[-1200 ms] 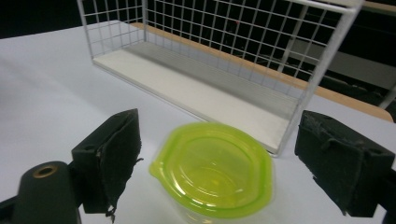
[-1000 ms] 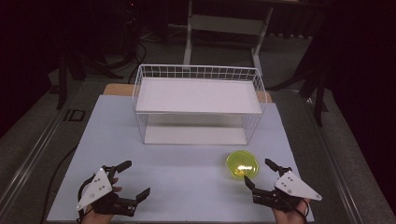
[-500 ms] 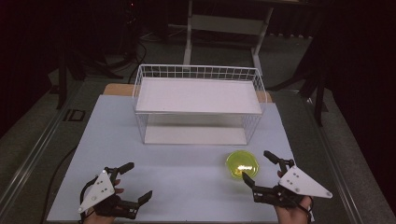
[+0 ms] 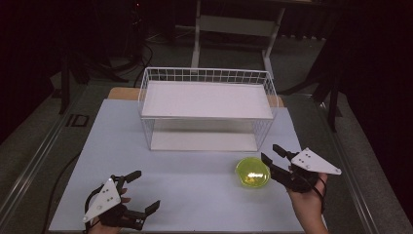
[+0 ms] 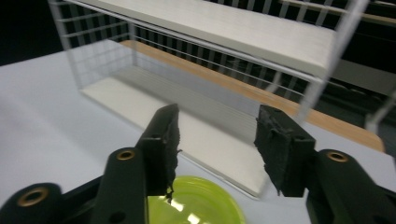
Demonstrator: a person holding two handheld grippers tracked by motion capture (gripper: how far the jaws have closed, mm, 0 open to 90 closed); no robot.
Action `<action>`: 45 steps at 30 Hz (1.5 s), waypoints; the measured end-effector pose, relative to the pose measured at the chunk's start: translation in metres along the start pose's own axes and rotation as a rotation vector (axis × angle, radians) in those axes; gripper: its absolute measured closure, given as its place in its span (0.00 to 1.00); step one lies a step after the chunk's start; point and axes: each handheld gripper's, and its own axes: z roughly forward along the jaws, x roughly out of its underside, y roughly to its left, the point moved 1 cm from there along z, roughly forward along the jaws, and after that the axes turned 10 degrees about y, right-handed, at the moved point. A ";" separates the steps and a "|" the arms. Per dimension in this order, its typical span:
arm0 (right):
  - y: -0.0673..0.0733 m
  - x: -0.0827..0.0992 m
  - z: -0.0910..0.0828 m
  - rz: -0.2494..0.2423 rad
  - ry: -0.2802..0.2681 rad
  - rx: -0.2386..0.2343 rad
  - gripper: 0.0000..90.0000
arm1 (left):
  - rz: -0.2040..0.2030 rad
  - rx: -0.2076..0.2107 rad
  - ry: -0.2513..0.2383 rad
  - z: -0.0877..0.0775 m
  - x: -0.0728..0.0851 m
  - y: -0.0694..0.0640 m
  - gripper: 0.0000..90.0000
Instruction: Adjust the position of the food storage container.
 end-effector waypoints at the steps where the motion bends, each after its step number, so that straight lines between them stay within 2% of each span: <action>1: -0.003 0.002 0.002 0.011 0.007 -0.006 0.65 | -0.002 -0.001 0.000 0.000 0.000 0.000 0.00; 5: -0.013 0.010 0.010 0.036 0.037 0.009 0.71 | -0.005 -0.001 -0.002 0.000 0.000 0.001 0.00; 6: -0.020 0.017 0.015 0.055 0.065 0.026 0.77 | -0.003 -0.003 -0.001 0.000 0.000 0.001 0.00; 8: -0.026 0.023 0.018 0.082 0.094 0.032 0.83 | -0.003 0.001 0.000 0.000 0.000 0.000 0.00; 12: -0.036 0.036 0.025 0.087 0.162 0.067 1.00 | -0.001 0.001 0.003 0.001 0.000 0.000 0.00; 14: -0.041 0.042 0.028 0.108 0.192 0.062 1.00 | 0.001 -0.001 0.003 0.001 0.000 0.000 0.00; 16: -0.043 0.050 0.031 0.096 0.231 0.081 1.00 | 0.002 -0.001 0.000 0.001 0.000 0.000 0.00; 19: -0.046 0.060 0.037 0.102 0.280 0.083 1.00 | 0.003 -0.005 0.000 0.000 0.000 0.001 0.00; 23: -0.050 0.075 0.044 0.156 0.316 0.047 1.00 | 0.001 -0.008 -0.007 -0.002 -0.001 0.001 0.00; 24: -0.049 0.080 0.046 0.167 0.329 0.038 1.00 | 0.003 -0.009 -0.009 -0.002 -0.001 0.001 0.00; 27: -0.047 0.088 0.049 0.158 0.362 0.034 1.00 | 0.002 -0.010 -0.008 -0.002 -0.001 0.001 0.00; 28: -0.044 0.094 0.052 0.154 0.387 0.019 1.00 | 0.000 -0.010 -0.008 -0.002 -0.001 0.001 0.00; 31: -0.041 0.100 0.057 0.169 0.401 -0.011 1.00 | 0.007 -0.011 -0.008 -0.002 -0.001 0.001 0.00; 35: -0.037 0.101 0.061 0.169 0.414 -0.028 1.00 | 0.006 -0.010 -0.009 -0.002 -0.001 0.001 0.00; 39: -0.028 0.103 0.066 0.173 0.422 -0.067 1.00 | 0.004 -0.012 -0.011 -0.002 -0.001 0.002 0.00; 45: -0.021 0.104 0.072 0.171 0.430 -0.095 1.00 | 0.008 -0.011 -0.008 -0.002 -0.001 0.002 0.00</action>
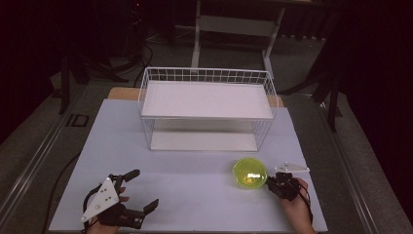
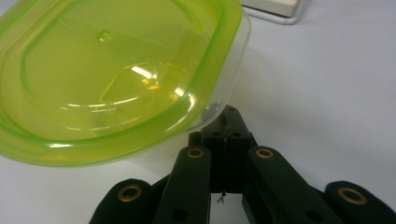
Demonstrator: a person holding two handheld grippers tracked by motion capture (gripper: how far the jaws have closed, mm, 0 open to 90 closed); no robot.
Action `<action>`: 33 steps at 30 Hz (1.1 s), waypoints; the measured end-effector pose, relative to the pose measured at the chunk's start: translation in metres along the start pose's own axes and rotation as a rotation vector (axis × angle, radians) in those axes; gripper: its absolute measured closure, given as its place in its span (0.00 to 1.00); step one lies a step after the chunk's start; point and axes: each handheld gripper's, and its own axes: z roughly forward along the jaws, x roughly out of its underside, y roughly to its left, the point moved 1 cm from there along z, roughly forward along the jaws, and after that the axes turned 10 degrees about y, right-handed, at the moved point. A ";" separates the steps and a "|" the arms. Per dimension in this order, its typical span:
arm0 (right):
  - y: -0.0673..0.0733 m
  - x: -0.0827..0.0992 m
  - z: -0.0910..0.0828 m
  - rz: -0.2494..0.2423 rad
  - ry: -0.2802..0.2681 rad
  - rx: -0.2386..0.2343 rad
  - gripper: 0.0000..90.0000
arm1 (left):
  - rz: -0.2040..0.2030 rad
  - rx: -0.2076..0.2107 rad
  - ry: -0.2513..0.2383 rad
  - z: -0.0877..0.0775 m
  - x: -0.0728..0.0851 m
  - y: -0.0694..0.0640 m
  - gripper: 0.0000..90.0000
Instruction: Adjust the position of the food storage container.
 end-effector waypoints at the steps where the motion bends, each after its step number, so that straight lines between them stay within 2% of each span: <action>1: 0.001 0.000 0.001 -0.003 0.001 -0.002 1.00 | 0.000 0.001 0.000 0.000 0.000 0.000 0.00; 8: 0.015 -0.007 0.008 -0.017 0.000 -0.050 1.00 | 0.007 0.002 0.007 0.002 0.000 -0.001 0.00; 13: 0.023 -0.013 0.013 -0.053 0.010 -0.047 1.00 | 0.005 0.002 0.010 0.001 0.000 -0.001 0.00; 17: 0.027 -0.016 0.016 -0.054 0.013 -0.065 1.00 | 0.006 0.002 0.014 0.002 0.001 -0.001 0.00; 20: 0.026 -0.017 0.016 -0.051 0.017 -0.064 1.00 | 0.004 0.005 0.016 0.002 0.001 -0.001 0.00; 24: 0.017 -0.014 0.015 -0.042 0.027 -0.027 1.00 | 0.008 0.003 0.023 0.003 0.001 -0.001 0.00; 27: 0.014 -0.014 0.016 -0.031 0.027 -0.028 1.00 | 0.011 0.001 0.025 0.003 0.001 -0.001 0.00; 31: 0.017 -0.015 0.017 -0.029 0.023 -0.043 1.00 | 0.014 0.000 0.025 0.003 0.001 -0.002 0.00; 33: 0.024 -0.018 0.019 -0.054 0.025 -0.052 1.00 | 0.009 0.001 0.026 0.003 0.001 -0.001 0.00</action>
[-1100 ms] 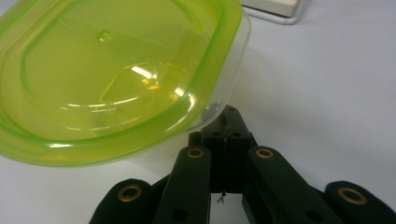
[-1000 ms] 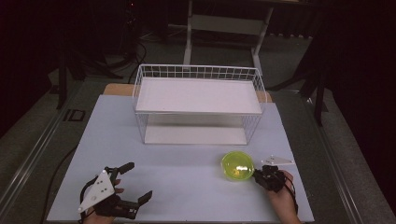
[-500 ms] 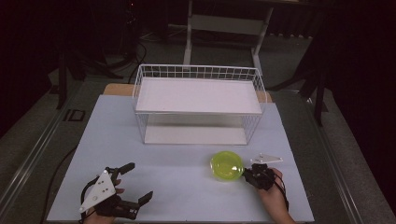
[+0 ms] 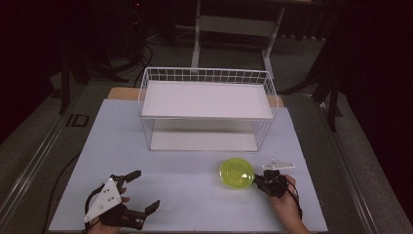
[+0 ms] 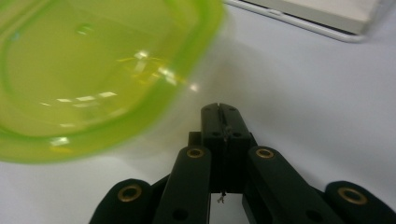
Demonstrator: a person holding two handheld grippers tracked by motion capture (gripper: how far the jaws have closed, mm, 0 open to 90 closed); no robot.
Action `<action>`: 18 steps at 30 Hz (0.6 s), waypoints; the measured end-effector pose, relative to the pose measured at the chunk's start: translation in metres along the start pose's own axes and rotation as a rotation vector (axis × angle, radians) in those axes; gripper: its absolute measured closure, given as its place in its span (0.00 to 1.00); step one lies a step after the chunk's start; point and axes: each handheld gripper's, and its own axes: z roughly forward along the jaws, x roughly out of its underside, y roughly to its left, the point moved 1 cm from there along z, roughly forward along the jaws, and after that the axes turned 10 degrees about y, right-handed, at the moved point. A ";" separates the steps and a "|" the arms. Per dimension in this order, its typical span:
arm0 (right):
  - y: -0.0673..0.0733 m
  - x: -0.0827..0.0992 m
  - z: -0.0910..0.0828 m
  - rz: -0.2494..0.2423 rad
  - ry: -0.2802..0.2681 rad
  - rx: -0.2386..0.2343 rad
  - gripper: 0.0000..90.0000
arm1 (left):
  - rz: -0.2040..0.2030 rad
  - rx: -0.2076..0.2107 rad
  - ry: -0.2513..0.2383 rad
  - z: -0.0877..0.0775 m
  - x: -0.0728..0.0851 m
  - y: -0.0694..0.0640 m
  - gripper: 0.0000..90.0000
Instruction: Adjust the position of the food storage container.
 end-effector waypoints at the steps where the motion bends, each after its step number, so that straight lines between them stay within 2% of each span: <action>1: 0.002 -0.001 0.001 -0.006 0.000 -0.004 1.00 | 0.001 0.000 0.000 0.000 0.000 0.000 0.00; 11: 0.020 -0.012 0.010 -0.030 0.000 -0.036 1.00 | 0.002 -0.003 -0.006 -0.002 -0.001 0.000 0.00; 18: 0.041 -0.023 0.022 -0.056 0.009 -0.067 1.00 | 0.001 -0.003 -0.005 -0.002 0.000 0.001 0.00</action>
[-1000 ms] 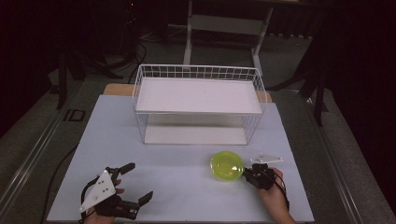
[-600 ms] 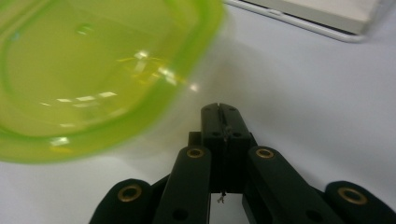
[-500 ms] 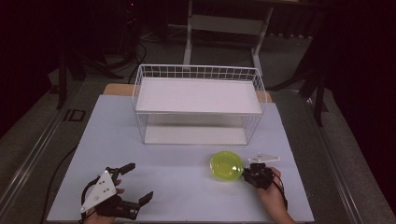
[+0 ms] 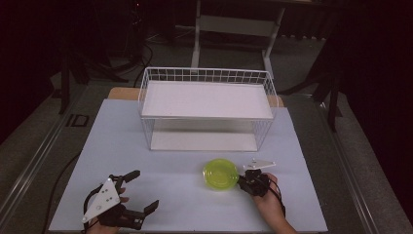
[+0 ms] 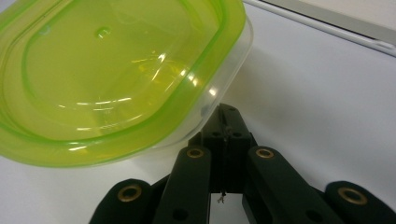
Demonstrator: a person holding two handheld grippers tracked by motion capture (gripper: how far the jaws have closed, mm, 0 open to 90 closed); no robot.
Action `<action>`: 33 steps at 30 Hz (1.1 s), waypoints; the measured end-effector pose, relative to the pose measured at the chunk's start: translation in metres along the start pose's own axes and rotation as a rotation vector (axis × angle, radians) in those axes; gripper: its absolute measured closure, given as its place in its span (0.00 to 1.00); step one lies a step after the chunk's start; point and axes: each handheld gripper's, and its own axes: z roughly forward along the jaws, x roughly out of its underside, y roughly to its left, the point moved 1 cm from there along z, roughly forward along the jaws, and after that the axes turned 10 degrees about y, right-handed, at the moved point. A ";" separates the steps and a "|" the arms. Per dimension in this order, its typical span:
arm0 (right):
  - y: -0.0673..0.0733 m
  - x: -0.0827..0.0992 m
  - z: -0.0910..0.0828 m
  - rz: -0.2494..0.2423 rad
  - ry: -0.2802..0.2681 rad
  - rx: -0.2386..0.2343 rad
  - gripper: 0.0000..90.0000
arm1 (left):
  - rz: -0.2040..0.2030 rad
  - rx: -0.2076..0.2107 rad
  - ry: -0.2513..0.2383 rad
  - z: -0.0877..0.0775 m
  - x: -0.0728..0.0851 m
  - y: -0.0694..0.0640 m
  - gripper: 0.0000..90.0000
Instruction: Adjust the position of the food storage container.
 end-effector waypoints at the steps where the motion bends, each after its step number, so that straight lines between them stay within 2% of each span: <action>1: 0.005 -0.003 0.003 -0.009 0.005 -0.010 1.00 | -0.001 0.001 0.003 0.000 0.000 0.000 0.00; 8: 0.021 -0.009 0.011 -0.041 0.013 -0.031 1.00 | 0.000 0.002 0.004 0.000 0.000 0.000 0.00; 13: 0.029 -0.010 0.012 -0.040 0.013 -0.052 1.00 | 0.002 0.001 0.003 0.000 0.000 0.000 0.00; 17: 0.027 -0.010 0.006 -0.051 0.003 -0.028 1.00 | 0.000 0.000 0.005 0.000 0.001 -0.001 0.00; 22: 0.021 -0.009 0.002 -0.030 -0.004 -0.031 1.00 | -0.001 0.005 0.008 0.002 0.000 -0.001 0.00; 33: 0.033 -0.009 0.013 -0.043 0.019 -0.059 1.00 | -0.008 0.012 0.004 0.000 0.001 0.000 0.00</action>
